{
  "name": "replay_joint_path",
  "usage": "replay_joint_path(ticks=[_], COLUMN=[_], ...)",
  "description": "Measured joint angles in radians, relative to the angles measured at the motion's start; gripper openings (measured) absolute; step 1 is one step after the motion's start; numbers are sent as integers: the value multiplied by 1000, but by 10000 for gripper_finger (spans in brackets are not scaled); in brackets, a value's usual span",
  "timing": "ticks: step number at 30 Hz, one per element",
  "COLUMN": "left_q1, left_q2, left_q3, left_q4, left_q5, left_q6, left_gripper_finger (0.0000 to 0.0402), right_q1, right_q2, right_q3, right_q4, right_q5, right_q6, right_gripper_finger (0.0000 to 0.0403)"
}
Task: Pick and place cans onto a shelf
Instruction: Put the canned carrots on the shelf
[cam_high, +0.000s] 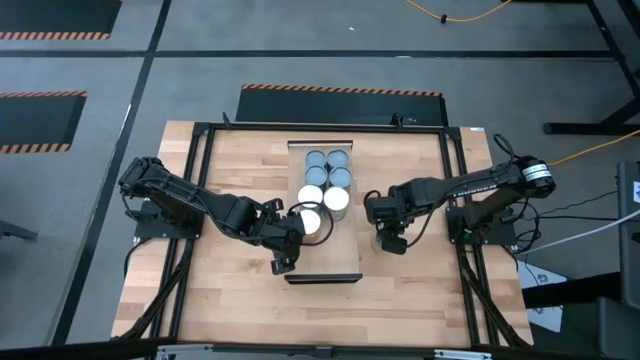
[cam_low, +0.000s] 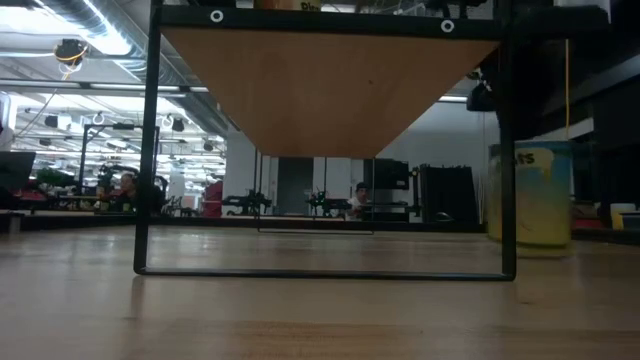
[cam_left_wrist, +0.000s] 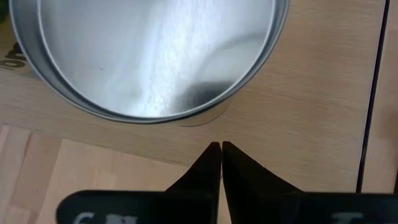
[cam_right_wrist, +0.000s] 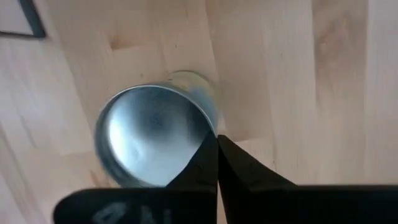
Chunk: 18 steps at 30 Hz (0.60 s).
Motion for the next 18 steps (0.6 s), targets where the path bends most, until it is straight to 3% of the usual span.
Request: replay_joint_path(ticks=[12, 18], left_q1=[-39, -113], left_q2=[0, -39], left_q3=[118, 160], left_q4=[-112, -248], left_q5=[-9, -103], left_q6=[33, 107], left_gripper_finger=[9, 9], right_q1=[0, 0], right_q2=[-4, -6], right_q3=[163, 317], right_q4=[-152, -236], right_q5=[-28, -114], right_q6=[-21, -20], right_gripper_finger=[1, 1])
